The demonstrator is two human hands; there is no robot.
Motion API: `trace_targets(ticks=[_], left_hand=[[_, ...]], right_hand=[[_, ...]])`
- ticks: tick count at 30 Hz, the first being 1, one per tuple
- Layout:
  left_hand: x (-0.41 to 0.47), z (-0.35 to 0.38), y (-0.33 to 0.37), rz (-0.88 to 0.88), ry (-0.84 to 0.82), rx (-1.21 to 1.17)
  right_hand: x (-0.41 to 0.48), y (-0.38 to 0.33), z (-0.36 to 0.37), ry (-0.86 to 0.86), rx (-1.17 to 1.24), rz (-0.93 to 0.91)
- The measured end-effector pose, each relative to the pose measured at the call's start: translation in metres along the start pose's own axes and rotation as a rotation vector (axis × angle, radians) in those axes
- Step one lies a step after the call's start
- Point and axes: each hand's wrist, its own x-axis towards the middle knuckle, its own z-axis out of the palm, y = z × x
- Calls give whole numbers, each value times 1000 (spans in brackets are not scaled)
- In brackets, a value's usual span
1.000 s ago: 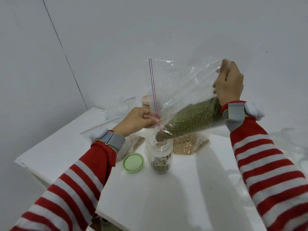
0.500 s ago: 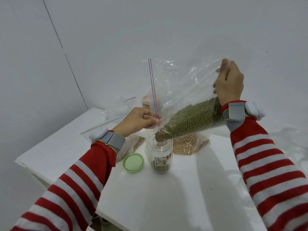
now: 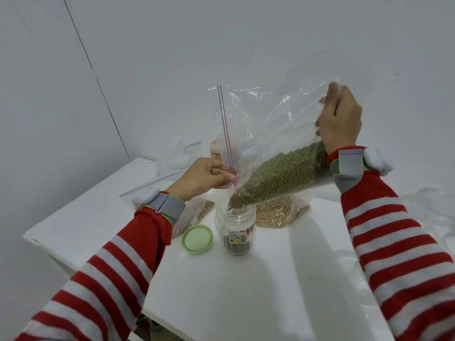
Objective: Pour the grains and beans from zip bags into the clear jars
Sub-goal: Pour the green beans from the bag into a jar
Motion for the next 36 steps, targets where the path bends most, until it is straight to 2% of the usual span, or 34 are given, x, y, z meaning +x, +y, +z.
trace_targets(ticks=[27, 36], left_hand=[[1, -1, 0, -15, -4, -2], [-1, -2, -1, -18, -2, 9]], right_hand=[[1, -2, -1, -6, 33, 8], [-2, -3, -4, -17, 132, 7]])
